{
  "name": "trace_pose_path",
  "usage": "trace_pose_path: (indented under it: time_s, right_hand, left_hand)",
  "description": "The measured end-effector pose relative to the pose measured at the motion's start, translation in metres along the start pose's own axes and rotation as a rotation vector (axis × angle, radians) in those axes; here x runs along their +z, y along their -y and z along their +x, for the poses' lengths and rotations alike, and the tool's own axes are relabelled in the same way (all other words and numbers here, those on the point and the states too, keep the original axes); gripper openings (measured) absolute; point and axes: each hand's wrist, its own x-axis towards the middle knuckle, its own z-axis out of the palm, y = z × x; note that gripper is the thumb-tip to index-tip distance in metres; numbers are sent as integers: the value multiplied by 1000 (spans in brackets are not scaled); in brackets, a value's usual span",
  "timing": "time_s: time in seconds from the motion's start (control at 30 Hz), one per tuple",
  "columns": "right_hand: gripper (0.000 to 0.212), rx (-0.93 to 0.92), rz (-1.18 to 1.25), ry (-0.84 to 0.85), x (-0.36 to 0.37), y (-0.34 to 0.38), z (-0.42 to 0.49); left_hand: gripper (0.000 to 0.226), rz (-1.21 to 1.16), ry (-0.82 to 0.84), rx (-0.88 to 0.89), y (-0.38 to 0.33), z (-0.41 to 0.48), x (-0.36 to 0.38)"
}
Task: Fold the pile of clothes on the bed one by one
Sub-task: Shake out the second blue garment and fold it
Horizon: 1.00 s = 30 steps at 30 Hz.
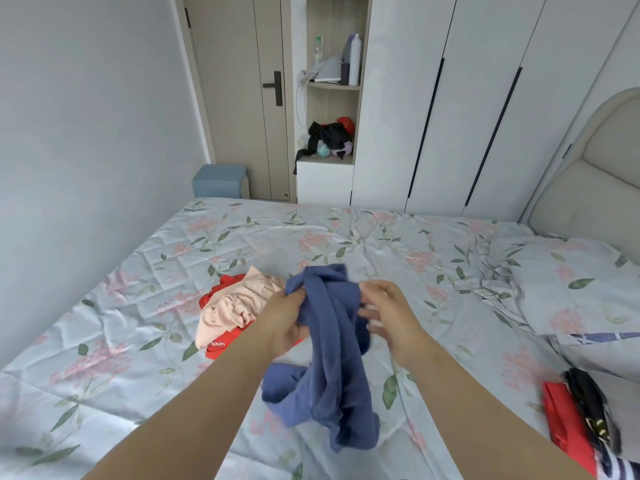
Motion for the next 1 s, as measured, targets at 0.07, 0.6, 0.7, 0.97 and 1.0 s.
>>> trace_pose_path:
  time_s: [0.07,0.6,0.7,0.97,1.0]
  right_hand:
    - [31,41,-98,115,-1,-18,-4]
    - [14,-31,307,32,11,25,8]
    - [17,-44,312,-1,12,38,10]
    - [27,-80,-63,-268,-7,17,12]
    - [32,-111,-66,-232,-5,15,9]
  left_hand:
    - [19,-199,-36,-64,-18,2,5]
    - [35,115,238,-239,-30,-8,4]
    - [28,284,339,-301,-7,-4,-3]
    - [17,94,-19,-261,-31,16,7]
    - [22,60,-50,-302,-37,19,11]
